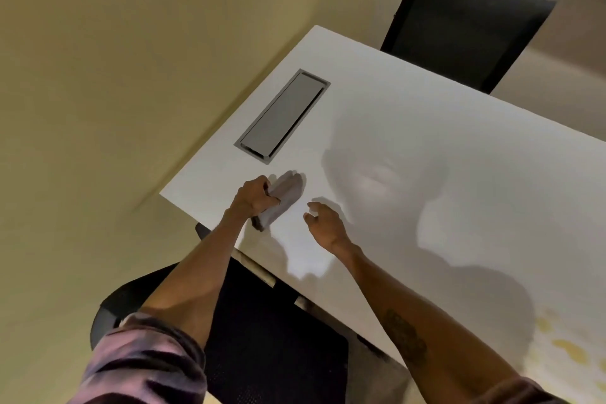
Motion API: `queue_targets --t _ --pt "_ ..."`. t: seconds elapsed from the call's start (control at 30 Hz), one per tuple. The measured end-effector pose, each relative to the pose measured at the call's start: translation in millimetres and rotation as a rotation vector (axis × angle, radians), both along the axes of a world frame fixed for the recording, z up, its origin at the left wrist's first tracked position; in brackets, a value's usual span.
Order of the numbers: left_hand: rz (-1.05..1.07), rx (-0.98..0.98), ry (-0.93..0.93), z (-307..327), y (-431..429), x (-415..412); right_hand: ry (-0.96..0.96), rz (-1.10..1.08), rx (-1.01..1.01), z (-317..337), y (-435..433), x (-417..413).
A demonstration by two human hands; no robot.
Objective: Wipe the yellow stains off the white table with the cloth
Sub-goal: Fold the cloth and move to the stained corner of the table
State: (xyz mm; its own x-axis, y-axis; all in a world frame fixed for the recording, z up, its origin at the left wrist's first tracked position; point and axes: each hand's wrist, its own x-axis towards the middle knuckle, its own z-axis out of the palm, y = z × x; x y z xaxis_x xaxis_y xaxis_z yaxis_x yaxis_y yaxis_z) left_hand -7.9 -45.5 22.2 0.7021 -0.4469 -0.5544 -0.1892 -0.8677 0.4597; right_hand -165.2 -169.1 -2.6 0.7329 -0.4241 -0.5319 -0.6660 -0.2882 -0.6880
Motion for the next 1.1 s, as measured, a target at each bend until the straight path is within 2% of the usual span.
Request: queue_targets --t 0.2,0.43,0.57,0.67,0.8,0.9,1.0,1.1 --pt "-0.168 -0.050 -0.069 18.8 -62.5 -54.6 -0.072 -0.251 0.018 15.8 -22.9 -37.2" --pt "-0.379 -0.166 -0.136 33.5 -139.8 -171.8 -0.276 -0.778 0.176 37.2 -65.5 -121.0" --pt "-0.507 -0.233 -0.082 37.2 -172.4 -252.5 -0.395 -1.064 0.302 40.5 -92.0 -186.1" --pt "-0.581 -0.266 -0.001 33.0 -189.9 -307.9 -0.403 -1.194 0.302 40.0 -104.5 -241.6" --pt "-0.706 -0.285 0.138 19.2 -210.0 -369.1 -0.367 -1.303 0.189 38.1 -113.0 -317.7" --pt "-0.702 -0.322 0.378 11.4 -219.2 -409.8 -0.323 -1.366 0.067 36.0 -114.4 -370.1" --pt "-0.544 -0.358 0.749 9.1 -223.6 -452.8 -0.228 -1.374 -0.059 32.4 -112.9 -416.9" --pt "-0.546 -0.333 0.863 8.6 -224.1 -491.9 -0.148 -1.374 -0.128 28.2 -107.9 -457.5"
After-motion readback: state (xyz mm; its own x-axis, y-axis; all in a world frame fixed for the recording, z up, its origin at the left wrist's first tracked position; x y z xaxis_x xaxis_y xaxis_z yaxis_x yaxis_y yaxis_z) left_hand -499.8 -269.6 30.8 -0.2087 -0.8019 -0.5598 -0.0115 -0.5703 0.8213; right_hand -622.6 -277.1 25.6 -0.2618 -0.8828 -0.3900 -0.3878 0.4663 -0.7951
